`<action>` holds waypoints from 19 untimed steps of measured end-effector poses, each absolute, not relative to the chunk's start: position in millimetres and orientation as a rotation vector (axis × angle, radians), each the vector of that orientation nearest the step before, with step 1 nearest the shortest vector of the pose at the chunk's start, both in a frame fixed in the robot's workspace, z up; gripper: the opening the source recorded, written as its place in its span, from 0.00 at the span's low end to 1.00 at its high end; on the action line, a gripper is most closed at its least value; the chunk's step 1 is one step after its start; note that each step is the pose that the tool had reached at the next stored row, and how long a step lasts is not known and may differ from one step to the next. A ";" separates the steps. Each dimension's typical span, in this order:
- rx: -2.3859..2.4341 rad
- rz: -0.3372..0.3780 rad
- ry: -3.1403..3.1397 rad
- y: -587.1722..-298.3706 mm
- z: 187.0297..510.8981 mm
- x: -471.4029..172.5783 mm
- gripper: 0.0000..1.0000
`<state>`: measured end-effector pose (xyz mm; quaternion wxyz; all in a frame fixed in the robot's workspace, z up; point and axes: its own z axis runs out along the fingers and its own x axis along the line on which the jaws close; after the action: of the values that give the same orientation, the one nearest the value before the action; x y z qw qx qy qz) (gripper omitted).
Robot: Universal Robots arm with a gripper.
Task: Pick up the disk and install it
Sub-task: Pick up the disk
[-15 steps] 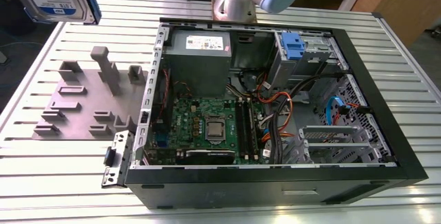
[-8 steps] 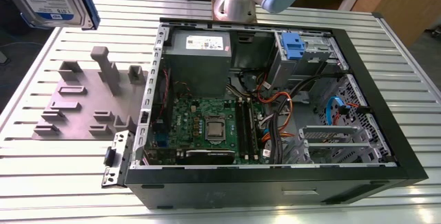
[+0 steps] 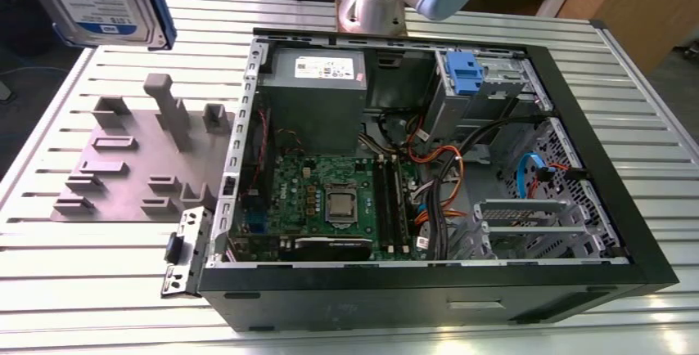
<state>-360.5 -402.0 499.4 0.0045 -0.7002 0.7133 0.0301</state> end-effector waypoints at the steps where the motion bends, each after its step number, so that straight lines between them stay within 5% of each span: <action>1: -2.194 0.094 2.234 -402.3 499.4 -357.9 0.36; 19: -2.194 0.094 2.235 -403.8 499.4 -342.4 0.36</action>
<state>-342.4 -403.8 499.4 0.0045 -0.7002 0.7133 0.0301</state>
